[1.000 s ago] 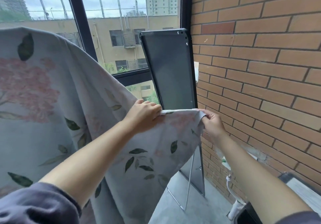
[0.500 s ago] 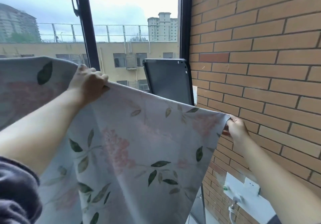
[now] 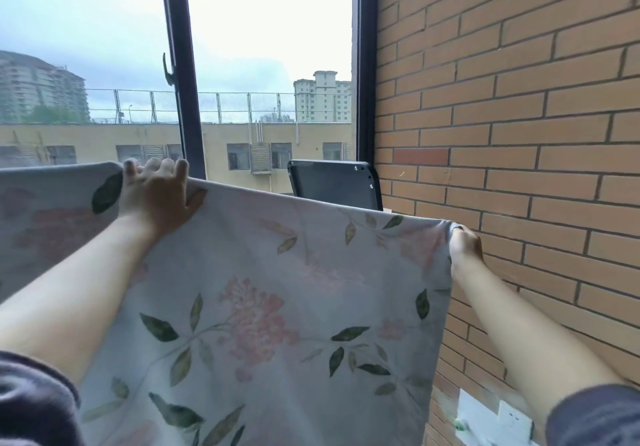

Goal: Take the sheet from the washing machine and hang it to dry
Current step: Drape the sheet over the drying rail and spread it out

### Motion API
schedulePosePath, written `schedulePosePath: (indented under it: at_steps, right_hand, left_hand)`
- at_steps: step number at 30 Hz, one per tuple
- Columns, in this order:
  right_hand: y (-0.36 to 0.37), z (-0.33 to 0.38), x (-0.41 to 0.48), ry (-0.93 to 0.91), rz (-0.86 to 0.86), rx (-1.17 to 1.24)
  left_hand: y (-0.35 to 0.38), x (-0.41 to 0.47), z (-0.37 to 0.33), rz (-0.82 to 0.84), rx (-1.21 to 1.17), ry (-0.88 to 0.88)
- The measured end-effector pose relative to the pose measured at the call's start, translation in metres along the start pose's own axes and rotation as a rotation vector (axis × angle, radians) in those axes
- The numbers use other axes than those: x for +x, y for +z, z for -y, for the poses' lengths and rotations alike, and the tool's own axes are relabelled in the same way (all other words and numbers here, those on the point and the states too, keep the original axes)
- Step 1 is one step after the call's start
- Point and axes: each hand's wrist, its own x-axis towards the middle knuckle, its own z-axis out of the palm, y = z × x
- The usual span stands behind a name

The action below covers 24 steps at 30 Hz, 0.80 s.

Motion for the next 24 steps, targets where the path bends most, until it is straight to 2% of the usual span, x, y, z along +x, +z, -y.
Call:
schedulePosePath:
  at_steps: [8, 16, 24]
  right_hand:
    - [0.0, 0.066, 0.02, -0.05, -0.073, 0.097]
    - [0.004, 0.081, 0.036, -0.131, -0.092, -0.082]
    - [0.024, 0.088, 0.043, -0.123, -0.139, -0.041]
  left_hand:
    - [-0.009, 0.0, 0.004, 0.029, 0.064, 0.014]
    - [-0.011, 0.001, 0.009, 0.059, 0.087, -0.034]
    - [-0.013, 0.003, 0.024, -0.004, -0.003, -0.126]
